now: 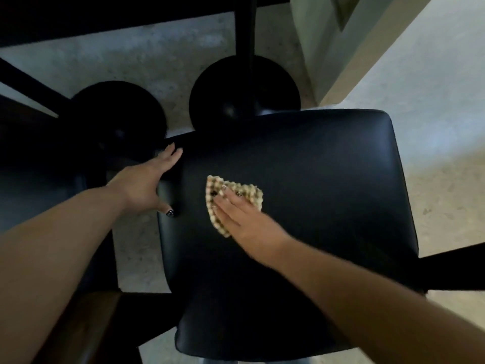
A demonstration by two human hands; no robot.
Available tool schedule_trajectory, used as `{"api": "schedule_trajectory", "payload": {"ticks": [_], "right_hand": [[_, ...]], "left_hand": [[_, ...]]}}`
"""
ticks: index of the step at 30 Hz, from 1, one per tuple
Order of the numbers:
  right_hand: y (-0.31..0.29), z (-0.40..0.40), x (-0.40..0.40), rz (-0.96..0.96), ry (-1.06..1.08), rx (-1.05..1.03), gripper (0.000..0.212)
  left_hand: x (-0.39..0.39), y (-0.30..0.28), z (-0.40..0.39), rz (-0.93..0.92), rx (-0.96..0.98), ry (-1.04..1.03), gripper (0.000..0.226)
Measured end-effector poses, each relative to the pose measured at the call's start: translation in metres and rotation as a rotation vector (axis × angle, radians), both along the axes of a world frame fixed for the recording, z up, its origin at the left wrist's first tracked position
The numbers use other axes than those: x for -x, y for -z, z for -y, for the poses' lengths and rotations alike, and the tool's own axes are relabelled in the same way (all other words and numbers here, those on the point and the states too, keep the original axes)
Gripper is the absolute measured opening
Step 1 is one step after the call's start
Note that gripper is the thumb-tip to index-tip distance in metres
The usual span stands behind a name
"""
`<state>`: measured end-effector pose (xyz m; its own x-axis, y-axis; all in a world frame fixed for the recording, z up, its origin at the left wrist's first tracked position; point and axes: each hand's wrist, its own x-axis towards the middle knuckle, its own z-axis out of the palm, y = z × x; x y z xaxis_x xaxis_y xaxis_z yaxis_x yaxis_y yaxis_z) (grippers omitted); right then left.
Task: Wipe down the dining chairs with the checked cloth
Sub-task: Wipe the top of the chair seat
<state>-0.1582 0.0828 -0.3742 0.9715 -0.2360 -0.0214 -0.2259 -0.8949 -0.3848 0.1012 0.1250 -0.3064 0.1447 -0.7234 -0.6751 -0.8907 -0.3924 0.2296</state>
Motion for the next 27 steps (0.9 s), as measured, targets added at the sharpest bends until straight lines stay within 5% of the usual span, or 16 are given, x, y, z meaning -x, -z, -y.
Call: {"api": "schedule_trajectory", "payload": {"ticks": [2, 6, 8, 10, 12, 16, 19, 21, 25, 27], "right_hand": [[0.006, 0.044, 0.022, 0.027, 0.085, 0.015, 0.053], [-0.013, 0.136, 0.07, -0.064, 0.921, -0.048, 0.063], [-0.021, 0.142, 0.064, 0.029, 1.194, -0.043, 0.065], [-0.016, 0.12, 0.027, 0.074, 1.223, -0.056, 0.064], [-0.005, 0.071, -0.014, 0.032, 0.99, -0.109, 0.06], [-0.01, -0.024, -0.027, 0.067, 0.041, -0.016, 0.055], [-0.006, 0.01, 0.0, -0.08, -0.338, -0.032, 0.04], [-0.008, 0.059, 0.006, -0.144, -0.105, -0.067, 0.046], [-0.02, 0.115, -0.026, 0.009, 0.868, -0.097, 0.057], [-0.024, 0.083, -0.067, 0.033, 0.884, -0.127, 0.054]], "left_hand": [[0.001, 0.004, 0.0, 0.041, 0.01, 0.031, 0.137], [-0.003, 0.009, 0.001, 0.063, 0.006, -0.02, 0.136], [-0.004, 0.01, 0.005, -0.103, 0.005, -0.166, 0.125], [-0.005, 0.01, 0.008, -0.299, -0.001, -0.351, 0.11], [-0.006, 0.009, 0.006, -0.32, 0.001, -0.384, 0.101], [-0.005, 0.008, 0.005, -0.117, 0.008, -0.187, 0.097], [-0.007, 0.007, 0.004, -0.038, 0.037, -0.106, 0.097], [-0.009, 0.008, 0.004, -0.028, 0.048, -0.075, 0.096], [-0.014, 0.008, 0.004, -0.002, 0.064, -0.084, 0.094], [-0.014, 0.009, 0.004, -0.003, 0.082, -0.092, 0.094]]}}
